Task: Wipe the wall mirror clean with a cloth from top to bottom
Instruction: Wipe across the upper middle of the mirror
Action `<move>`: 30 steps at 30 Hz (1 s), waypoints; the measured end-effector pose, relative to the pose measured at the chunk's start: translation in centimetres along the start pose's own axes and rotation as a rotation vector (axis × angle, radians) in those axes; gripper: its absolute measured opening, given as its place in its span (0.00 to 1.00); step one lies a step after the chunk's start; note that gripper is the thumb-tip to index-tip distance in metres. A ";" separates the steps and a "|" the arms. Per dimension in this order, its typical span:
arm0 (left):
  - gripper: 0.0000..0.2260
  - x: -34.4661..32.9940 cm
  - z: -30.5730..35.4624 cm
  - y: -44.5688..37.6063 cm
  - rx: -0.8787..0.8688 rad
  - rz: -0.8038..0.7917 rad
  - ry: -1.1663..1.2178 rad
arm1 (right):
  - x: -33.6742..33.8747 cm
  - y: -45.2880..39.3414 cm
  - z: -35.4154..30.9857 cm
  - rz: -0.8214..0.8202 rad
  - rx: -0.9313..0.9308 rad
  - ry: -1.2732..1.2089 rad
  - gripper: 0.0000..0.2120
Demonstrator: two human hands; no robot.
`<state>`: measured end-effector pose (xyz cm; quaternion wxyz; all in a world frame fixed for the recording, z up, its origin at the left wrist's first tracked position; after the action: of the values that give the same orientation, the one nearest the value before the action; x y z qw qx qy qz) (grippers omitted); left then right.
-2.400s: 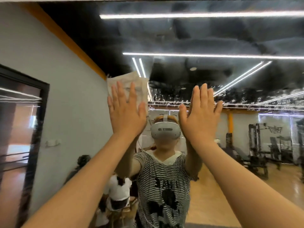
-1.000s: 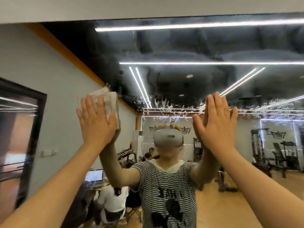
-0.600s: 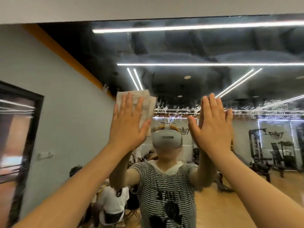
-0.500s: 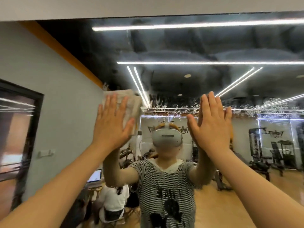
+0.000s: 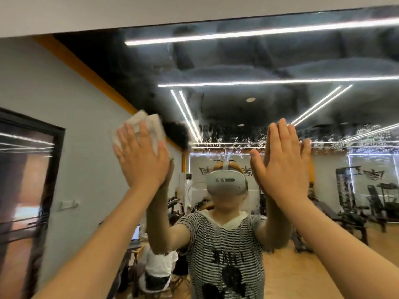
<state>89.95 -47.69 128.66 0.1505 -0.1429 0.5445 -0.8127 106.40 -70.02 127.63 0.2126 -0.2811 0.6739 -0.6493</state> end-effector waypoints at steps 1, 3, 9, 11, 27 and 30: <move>0.29 -0.4 1.9 0.7 -0.062 -0.020 0.005 | 0.0 0.0 0.0 0.001 0.002 -0.001 0.35; 0.29 -1.6 5.7 2.5 -0.237 -0.061 0.003 | 0.0 0.0 0.1 0.000 0.007 -0.006 0.35; 0.29 -2.4 5.7 2.8 -0.531 -0.193 -0.055 | 0.5 -0.1 0.3 -0.034 0.014 -0.029 0.35; 0.29 -1.6 3.6 2.1 -0.582 -0.204 -0.054 | 0.5 -0.1 0.3 -0.041 0.013 -0.031 0.35; 0.28 -0.1 -0.9 1.3 0.097 0.021 0.031 | 0.1 0.1 0.4 0.028 0.003 -0.030 0.33; 0.29 -1.1 4.1 3.5 -0.087 -0.026 0.037 | 0.1 0.1 0.4 0.017 0.002 -0.041 0.33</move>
<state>92.91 -51.95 126.85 0.1234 -0.1414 0.5801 -0.7926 106.57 -70.40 127.53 0.2324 -0.2883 0.6711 -0.6423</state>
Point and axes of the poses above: each hand's wrist, its own y-axis away from the middle knuckle, its own x-axis out of the back of the hand, z = x × y, the point moved 4 cm from there along -y, towards the middle knuckle, and after that the axes turned 6 degrees about y, right-handed, at the moved point
